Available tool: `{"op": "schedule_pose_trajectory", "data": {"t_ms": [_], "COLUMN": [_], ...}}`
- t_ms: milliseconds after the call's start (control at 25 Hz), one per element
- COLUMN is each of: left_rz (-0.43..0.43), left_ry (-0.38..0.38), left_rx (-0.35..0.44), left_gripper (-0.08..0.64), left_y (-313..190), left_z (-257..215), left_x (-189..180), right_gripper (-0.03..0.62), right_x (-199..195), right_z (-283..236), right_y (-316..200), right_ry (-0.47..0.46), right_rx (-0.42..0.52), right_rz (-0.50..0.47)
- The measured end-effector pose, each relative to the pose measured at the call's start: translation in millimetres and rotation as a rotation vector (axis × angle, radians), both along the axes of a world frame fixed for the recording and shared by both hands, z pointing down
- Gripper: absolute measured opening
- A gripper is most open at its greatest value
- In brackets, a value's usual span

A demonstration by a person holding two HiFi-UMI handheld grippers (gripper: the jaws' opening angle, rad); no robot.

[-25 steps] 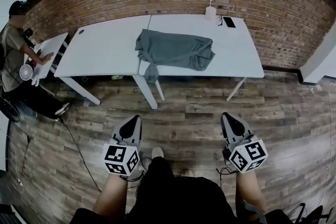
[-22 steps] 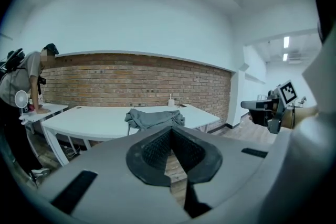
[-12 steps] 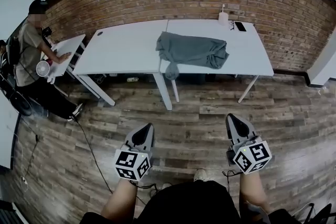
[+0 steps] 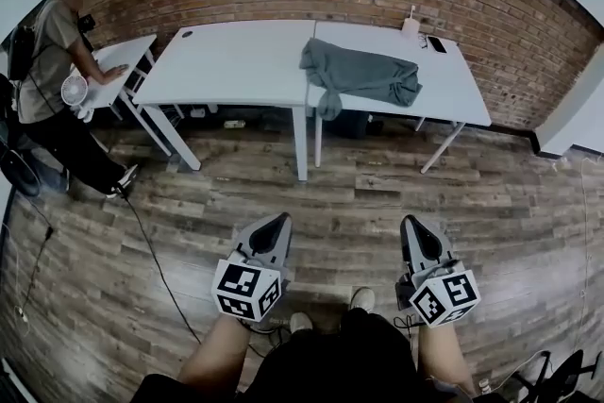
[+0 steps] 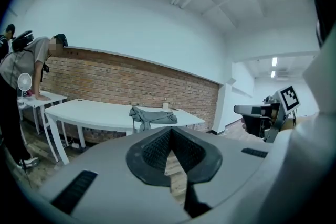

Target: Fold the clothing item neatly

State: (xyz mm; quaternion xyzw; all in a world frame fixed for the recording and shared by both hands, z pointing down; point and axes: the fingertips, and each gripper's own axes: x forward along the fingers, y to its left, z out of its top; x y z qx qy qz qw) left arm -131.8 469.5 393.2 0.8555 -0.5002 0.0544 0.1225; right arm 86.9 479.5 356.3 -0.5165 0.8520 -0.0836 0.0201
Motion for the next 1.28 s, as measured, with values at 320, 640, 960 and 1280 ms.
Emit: {"op": "schedule_pose_trajectory", "data": {"t_ms": [320, 640, 960, 1280], "left_rz": [0.023, -0.016, -0.013, 0.006], "left_ry": [-0.034, -0.045, -0.057, -0.03], "left_rx": [-0.007, 0.057, 0.046, -0.039], "left_gripper": [-0.002, -0.002, -0.002, -0.002], "left_y": [29, 41, 51, 50], "left_z": [17, 6, 7, 19], "left_x": [-1, 15, 29, 40], "right_gripper": [0.002, 0.0, 0.0, 0.0], "right_x": [-9, 7, 6, 2], "right_z": [21, 19, 25, 40], "right_y": [25, 36, 45, 44], "right_ry": [0.064, 0.094, 0.125, 0.15], "right_rx": [-0.056, -0.075, -0.088, -0.108], "right_rz": [0.01, 0.004, -0.033, -0.061]}}
